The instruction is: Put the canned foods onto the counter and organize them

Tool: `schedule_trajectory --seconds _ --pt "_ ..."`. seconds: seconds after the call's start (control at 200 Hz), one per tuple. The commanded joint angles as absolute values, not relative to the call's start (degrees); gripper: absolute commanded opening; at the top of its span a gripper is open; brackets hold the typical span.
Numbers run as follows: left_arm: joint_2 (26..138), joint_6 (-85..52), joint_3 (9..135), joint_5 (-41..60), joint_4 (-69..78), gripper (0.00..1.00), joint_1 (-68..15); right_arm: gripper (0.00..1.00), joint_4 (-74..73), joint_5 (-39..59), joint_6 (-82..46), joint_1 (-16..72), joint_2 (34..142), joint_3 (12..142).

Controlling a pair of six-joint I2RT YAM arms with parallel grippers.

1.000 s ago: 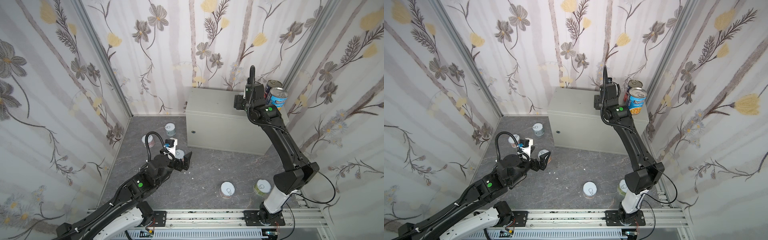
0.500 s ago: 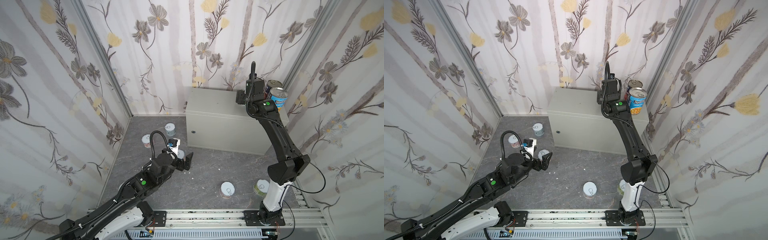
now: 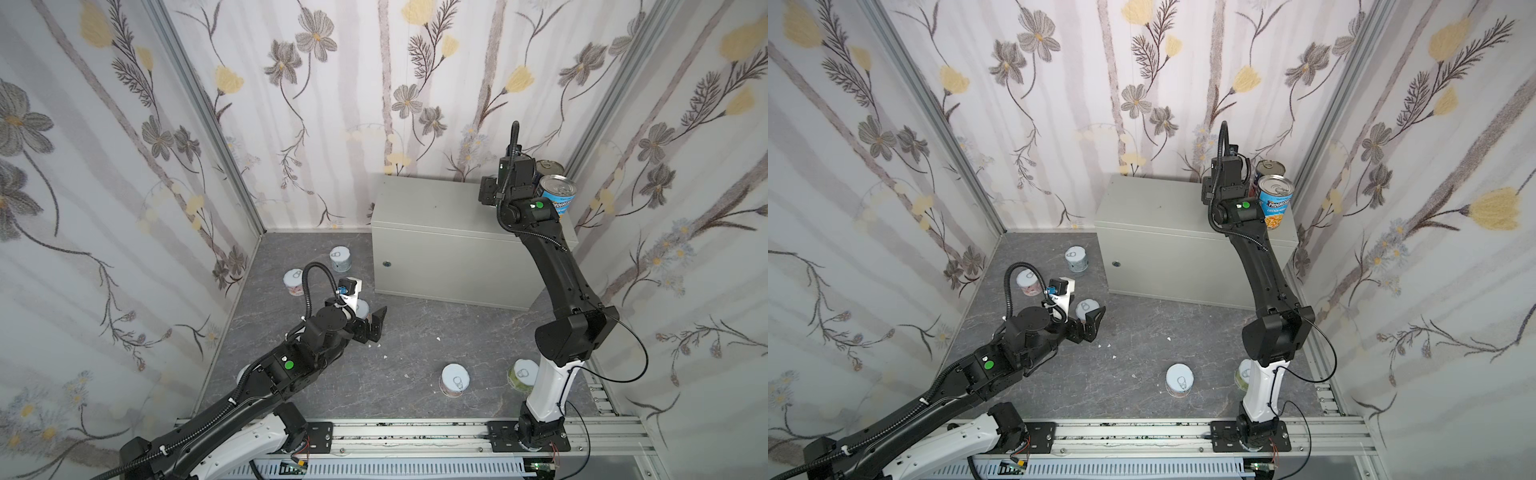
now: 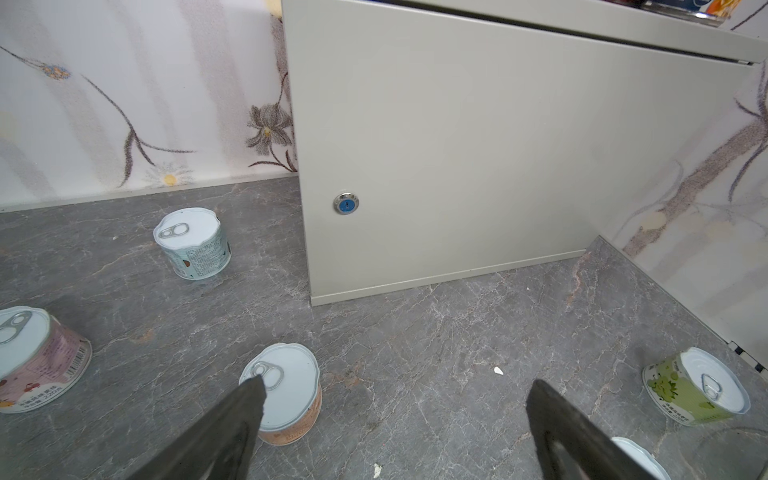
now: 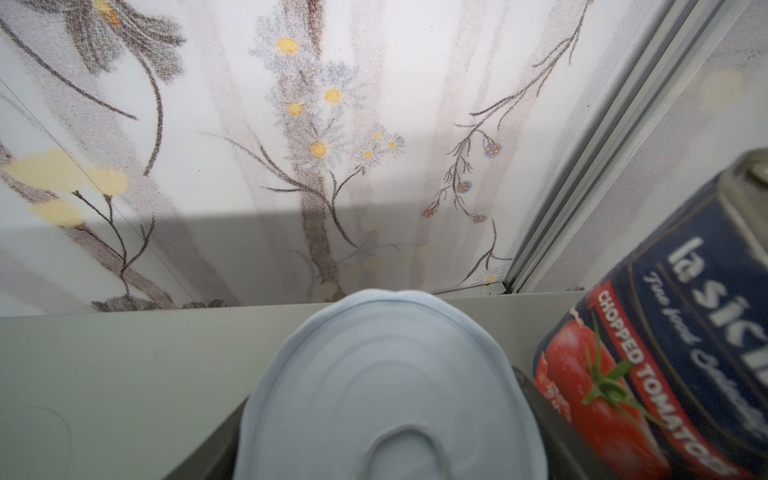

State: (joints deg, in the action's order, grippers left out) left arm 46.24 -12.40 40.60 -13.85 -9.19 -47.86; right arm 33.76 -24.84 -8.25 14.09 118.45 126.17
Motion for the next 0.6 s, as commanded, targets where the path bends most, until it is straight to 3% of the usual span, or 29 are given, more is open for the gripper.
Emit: schedule_trajectory --seconds 0.0,0.595 --pt "46.33 -12.77 40.50 -13.54 -7.03 1.00 -47.74 0.75 35.61 -26.20 -7.65 13.54 118.98 126.30" --pt "46.39 -12.84 40.21 -13.27 -6.86 1.00 -47.71 0.83 35.66 -26.35 -6.86 13.23 117.62 126.30"
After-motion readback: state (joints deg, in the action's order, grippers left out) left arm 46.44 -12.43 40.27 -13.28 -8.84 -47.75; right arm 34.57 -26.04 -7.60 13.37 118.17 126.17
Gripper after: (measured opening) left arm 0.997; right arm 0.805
